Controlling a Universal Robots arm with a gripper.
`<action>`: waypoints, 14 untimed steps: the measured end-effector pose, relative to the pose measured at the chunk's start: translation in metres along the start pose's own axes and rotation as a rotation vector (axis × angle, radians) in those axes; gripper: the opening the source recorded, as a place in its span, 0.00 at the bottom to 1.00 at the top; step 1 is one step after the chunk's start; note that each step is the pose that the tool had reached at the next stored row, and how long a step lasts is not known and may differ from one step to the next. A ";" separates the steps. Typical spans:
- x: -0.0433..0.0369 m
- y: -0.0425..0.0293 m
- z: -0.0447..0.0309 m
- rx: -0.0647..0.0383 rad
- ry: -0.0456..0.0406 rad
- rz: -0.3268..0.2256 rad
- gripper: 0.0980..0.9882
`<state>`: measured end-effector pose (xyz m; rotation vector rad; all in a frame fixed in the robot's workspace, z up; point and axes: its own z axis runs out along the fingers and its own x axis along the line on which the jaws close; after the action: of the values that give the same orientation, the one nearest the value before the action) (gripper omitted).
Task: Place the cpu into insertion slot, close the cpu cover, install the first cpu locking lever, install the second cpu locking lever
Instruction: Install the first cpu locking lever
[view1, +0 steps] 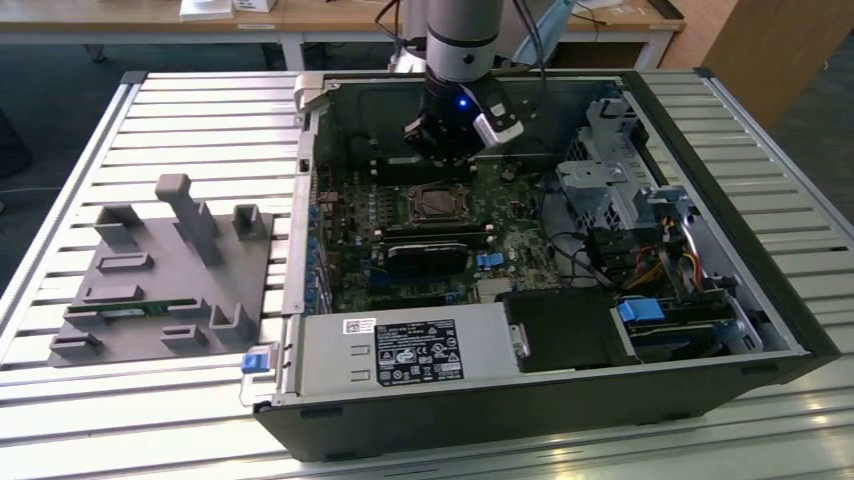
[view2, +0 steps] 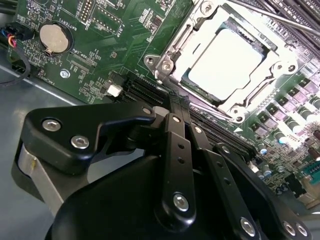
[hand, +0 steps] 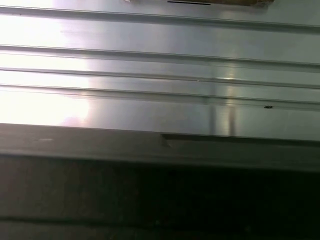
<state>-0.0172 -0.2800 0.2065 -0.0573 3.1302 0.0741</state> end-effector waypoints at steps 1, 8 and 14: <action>-0.0001 0.0000 0.0004 0.001 0.0002 0.000 0.01; -0.0007 0.0000 0.0055 0.009 0.0009 0.000 0.01; -0.0006 -0.0001 0.0073 0.019 0.0014 0.000 0.01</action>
<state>-0.0165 -0.2797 0.1992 -0.0576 3.1318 0.0438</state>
